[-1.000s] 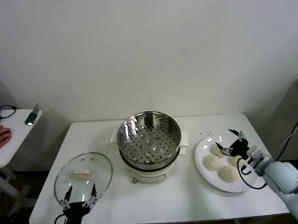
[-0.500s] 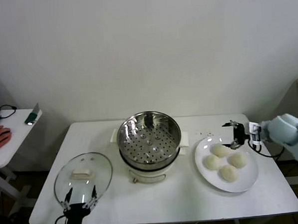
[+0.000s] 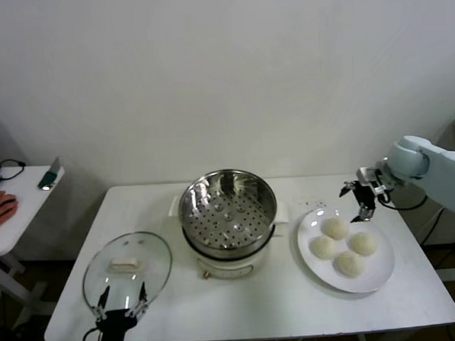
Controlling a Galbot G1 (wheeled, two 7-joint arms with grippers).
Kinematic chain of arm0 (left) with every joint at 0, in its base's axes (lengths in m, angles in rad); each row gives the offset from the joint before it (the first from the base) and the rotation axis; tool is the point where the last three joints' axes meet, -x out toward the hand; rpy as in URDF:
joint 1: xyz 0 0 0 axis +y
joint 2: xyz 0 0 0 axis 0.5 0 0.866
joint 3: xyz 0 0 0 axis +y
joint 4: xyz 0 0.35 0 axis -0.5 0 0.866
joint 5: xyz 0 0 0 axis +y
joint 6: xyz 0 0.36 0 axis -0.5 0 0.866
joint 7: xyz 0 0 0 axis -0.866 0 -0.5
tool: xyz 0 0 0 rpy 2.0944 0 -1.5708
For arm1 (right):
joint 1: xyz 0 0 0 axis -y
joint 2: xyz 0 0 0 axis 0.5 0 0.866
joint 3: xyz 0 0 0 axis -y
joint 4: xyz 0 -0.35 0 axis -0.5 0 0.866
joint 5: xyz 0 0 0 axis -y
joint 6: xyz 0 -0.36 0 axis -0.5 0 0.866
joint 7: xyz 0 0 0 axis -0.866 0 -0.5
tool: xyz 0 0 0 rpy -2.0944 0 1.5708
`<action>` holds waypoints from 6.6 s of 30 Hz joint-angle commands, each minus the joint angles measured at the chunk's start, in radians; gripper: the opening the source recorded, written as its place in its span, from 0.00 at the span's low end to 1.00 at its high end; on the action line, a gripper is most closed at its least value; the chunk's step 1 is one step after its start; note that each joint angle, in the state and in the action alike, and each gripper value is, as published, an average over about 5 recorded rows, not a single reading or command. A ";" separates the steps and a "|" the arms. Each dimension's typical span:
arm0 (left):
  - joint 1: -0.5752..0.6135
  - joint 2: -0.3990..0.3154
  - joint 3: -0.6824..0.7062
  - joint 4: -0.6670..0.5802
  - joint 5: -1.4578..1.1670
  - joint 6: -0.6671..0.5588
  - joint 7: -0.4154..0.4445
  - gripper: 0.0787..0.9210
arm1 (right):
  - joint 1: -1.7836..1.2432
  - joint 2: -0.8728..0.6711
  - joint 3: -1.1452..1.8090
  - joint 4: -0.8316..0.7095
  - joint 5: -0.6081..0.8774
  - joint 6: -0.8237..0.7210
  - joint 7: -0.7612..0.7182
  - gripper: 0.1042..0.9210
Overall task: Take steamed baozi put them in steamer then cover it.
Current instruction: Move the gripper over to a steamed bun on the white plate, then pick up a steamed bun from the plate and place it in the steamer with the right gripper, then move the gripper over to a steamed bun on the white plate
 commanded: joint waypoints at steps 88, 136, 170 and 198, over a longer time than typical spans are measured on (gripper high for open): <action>-0.002 -0.012 0.009 0.008 0.006 -0.017 -0.005 0.88 | 0.417 0.576 -0.289 0.198 -0.134 0.517 0.039 0.66; -0.024 -0.009 0.003 0.025 -0.003 -0.024 -0.007 0.88 | 0.113 0.822 -0.141 -0.404 -0.379 0.705 0.165 0.82; -0.040 -0.014 0.008 0.026 0.004 -0.016 -0.004 0.88 | 0.559 -0.007 -0.669 0.308 0.519 -0.102 0.148 0.88; -0.030 -0.012 -0.007 0.035 -0.001 -0.023 -0.009 0.88 | 0.111 0.084 -0.425 0.194 0.288 -0.245 0.256 0.88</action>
